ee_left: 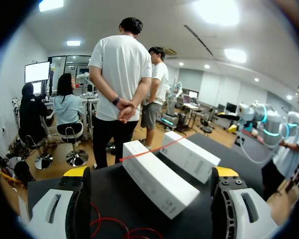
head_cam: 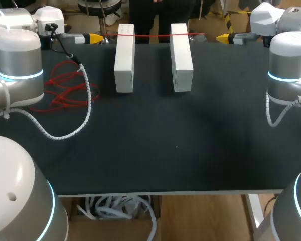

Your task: Grab the tape and strap the tape.

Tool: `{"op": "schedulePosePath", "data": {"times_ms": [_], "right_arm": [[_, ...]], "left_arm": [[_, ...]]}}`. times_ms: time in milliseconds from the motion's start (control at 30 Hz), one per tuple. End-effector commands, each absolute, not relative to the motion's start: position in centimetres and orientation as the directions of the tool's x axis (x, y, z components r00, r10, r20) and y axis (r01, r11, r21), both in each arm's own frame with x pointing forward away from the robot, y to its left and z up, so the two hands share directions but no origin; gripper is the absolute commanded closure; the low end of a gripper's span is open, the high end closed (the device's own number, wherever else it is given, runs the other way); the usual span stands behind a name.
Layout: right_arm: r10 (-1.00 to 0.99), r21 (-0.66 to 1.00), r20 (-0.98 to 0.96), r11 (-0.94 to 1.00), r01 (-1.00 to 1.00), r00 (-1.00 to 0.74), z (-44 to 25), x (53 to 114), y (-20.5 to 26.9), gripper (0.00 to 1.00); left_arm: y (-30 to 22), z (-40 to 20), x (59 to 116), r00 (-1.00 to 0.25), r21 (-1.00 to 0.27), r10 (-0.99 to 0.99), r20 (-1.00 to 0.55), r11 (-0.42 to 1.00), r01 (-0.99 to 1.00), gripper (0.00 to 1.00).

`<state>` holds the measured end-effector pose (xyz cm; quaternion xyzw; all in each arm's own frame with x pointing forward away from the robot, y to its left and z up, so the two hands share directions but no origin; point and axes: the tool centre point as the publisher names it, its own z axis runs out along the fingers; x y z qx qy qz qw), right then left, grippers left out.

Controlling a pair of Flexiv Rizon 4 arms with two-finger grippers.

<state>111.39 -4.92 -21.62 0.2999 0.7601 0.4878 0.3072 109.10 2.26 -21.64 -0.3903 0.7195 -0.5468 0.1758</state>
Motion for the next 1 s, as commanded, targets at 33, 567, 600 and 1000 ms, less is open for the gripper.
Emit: {"op": "schedulePosePath", "data": {"times_ms": [33,567,600,1000], "right_arm": [[0.755,0.925,-0.174,0.345,0.157,-0.632,-21.6,111.4,-5.0,0.0],[0.755,0.925,-0.174,0.345,0.157,-0.632,-21.6,111.4,-5.0,0.0],[0.755,0.925,-0.174,0.345,0.157,-0.632,-21.6,111.4,-5.0,0.0],[0.755,0.925,-0.174,0.345,0.157,-0.632,-21.6,111.4,-5.0,0.0]], "left_arm": [[2.2,-21.7,109.1,-0.633,-0.926,-0.755,0.173,0.095,-0.366,0.0],[2.2,-21.7,109.1,-0.633,-0.926,-0.755,0.173,0.095,-0.366,0.0],[2.3,-21.8,109.1,-0.646,-0.926,-0.745,0.164,0.109,-0.361,0.0],[2.5,-23.4,114.7,-0.926,-0.905,-0.362,0.111,0.348,-0.244,0.0]]}}
